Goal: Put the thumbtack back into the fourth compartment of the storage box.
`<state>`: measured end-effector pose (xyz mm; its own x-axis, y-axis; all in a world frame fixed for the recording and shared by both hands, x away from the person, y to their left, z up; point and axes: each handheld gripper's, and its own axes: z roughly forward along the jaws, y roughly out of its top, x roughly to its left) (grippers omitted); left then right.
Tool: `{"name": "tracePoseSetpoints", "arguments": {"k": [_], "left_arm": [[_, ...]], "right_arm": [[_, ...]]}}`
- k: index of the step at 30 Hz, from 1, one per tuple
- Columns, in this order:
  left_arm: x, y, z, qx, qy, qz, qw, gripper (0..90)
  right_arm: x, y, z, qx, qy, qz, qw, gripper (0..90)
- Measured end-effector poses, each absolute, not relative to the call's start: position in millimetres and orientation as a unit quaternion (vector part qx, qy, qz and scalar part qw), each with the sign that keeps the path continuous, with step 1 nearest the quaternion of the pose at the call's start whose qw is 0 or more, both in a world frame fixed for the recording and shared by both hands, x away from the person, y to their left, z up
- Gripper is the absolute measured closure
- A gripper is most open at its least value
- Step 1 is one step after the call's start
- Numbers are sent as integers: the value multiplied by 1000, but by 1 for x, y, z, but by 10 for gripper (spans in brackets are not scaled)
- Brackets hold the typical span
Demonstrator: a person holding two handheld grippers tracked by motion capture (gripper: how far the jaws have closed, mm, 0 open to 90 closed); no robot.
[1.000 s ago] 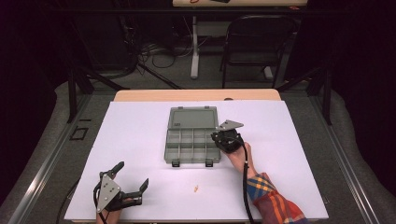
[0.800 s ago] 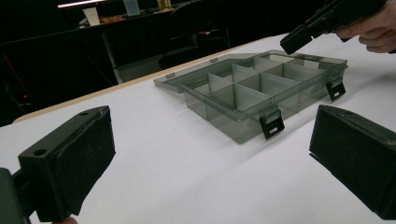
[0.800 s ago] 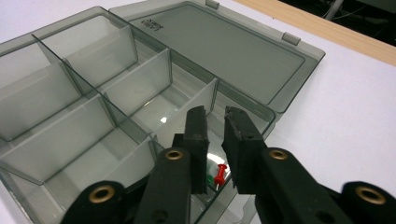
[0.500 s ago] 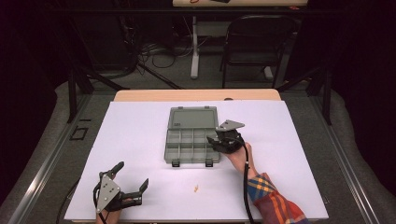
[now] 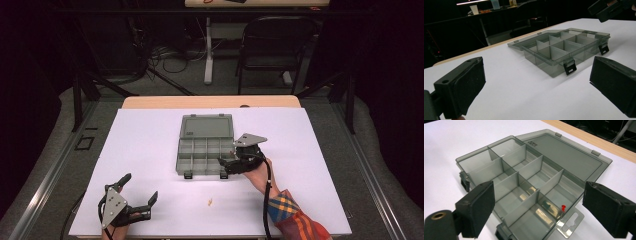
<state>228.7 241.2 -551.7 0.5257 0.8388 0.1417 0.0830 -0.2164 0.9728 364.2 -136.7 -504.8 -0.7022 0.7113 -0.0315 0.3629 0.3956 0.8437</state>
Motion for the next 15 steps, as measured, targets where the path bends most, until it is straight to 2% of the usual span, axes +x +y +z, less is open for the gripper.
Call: {"name": "tracePoseSetpoints", "arguments": {"k": [15], "left_arm": [[228, 241, -551, 693, 333, 356, 531, 1]], "right_arm": [[337, -132, -502, 319, 814, 447, 187, 1]]}}
